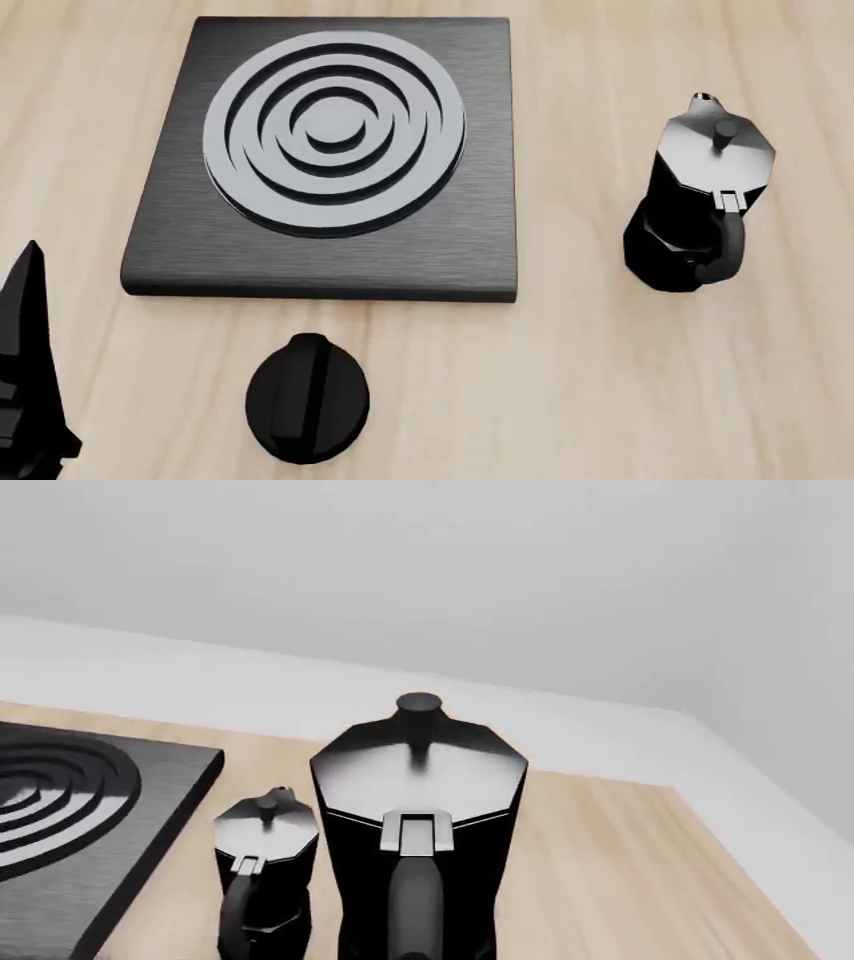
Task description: Put the right moka pot on the stove.
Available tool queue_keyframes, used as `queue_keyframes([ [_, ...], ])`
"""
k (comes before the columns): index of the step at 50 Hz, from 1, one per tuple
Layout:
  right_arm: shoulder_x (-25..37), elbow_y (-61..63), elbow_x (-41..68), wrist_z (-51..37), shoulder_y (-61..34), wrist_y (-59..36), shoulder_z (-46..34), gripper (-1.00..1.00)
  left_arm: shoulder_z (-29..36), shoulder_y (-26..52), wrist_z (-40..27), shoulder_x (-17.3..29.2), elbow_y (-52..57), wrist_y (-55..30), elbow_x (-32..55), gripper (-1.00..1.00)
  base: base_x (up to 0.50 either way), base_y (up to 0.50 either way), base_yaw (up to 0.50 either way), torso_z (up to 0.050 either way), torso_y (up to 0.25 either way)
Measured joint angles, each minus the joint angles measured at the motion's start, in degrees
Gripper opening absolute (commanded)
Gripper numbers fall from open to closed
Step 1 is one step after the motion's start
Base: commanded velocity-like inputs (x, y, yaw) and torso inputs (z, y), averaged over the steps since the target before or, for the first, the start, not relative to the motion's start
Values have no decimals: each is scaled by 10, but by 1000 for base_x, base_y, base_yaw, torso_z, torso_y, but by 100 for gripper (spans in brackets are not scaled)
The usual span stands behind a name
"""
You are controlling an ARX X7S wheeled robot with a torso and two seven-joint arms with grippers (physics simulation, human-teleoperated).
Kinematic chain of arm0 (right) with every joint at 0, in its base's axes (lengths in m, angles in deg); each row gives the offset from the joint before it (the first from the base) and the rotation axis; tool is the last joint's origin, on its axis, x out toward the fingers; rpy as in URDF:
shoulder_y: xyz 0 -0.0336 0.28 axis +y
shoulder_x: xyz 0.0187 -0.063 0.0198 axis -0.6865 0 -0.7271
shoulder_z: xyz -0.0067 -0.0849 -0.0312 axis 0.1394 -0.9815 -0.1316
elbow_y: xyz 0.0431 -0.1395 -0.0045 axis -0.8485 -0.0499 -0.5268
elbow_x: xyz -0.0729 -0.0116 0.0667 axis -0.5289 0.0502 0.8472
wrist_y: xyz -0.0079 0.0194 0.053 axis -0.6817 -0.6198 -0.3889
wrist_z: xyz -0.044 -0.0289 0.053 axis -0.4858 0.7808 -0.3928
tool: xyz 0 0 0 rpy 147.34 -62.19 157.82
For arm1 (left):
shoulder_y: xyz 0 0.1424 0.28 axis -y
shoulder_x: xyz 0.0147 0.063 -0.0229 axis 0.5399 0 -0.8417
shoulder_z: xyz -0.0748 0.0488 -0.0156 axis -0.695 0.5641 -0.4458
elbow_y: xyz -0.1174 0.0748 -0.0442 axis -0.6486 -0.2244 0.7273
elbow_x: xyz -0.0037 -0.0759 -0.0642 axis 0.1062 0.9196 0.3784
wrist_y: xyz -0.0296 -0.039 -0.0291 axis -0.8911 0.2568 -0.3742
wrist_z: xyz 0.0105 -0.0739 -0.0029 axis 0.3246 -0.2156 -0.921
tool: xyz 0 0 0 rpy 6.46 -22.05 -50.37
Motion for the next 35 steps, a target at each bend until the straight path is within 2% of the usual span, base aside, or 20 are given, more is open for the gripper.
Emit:
queue_keyframes([
  [19, -18, 84, 73, 12, 35, -19, 70, -100, 2, 1, 1, 0, 0, 1, 1, 100, 0, 0, 0, 1, 1],
  [35, 0, 126, 161, -25, 43, -32, 95, -100, 3, 2, 3, 0, 1, 2, -1, 100, 0, 0, 0, 0, 1],
])
